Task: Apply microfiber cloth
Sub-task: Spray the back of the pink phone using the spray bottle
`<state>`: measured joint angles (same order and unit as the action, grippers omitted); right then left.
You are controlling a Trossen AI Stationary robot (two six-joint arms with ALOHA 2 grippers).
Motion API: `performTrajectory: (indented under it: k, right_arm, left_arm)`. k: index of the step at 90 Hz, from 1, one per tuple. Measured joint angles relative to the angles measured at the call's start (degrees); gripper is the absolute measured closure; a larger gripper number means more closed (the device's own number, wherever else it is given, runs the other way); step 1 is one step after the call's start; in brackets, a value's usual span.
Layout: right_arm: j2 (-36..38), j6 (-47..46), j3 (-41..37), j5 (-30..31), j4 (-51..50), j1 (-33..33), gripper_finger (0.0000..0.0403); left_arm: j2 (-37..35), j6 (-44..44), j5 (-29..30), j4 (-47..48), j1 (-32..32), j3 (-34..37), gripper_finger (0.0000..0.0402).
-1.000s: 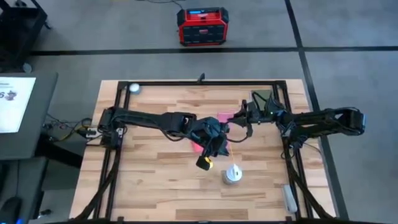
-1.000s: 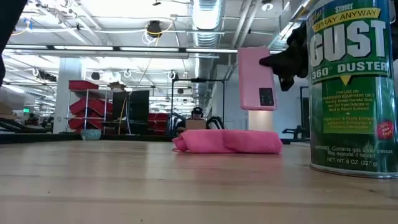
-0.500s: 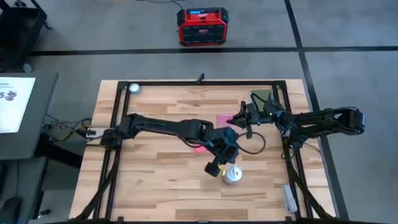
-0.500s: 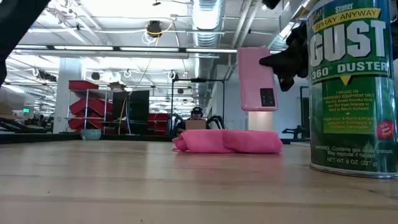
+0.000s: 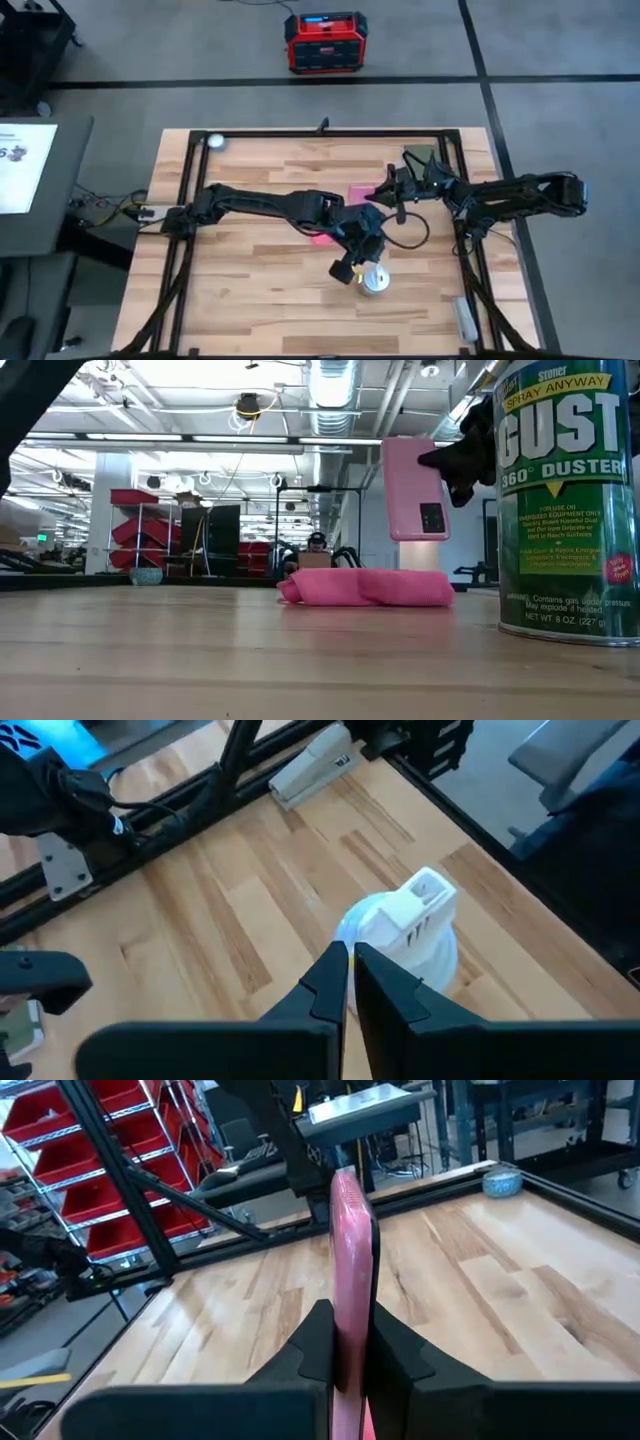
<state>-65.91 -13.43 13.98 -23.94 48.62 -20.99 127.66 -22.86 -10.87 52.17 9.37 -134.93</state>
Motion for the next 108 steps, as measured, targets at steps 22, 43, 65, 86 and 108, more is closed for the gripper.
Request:
performTrajectory:
  k: [22,43,65,86,108]
  right_arm:
    - [0.00,-0.02,0.00,0.00,-0.07,-0.02,0.0389]
    - [0.00,-0.03,0.00,0.01,-0.41,-0.94,0.0389]
    - [0.00,-0.04,-0.83,0.00,-1.86,-1.26,0.0389]
    - [0.00,-0.09,-1.38,0.02,-1.51,-0.52,0.0389]
    - [0.00,-0.20,-1.38,0.02,-1.55,-0.24,0.0389]
  left_arm:
    - [0.00,-0.05,-0.02,-0.38,-0.03,0.00,0.0402]
    - [0.00,-0.05,-0.07,-0.47,0.02,0.07,0.0402]
    - [0.00,-0.27,-0.09,-0.38,0.26,0.09,0.0402]
    - [0.00,-0.28,-0.04,-0.44,0.26,0.09,0.0402]
    - [0.00,-0.48,0.58,-0.50,0.26,0.09,0.0402]
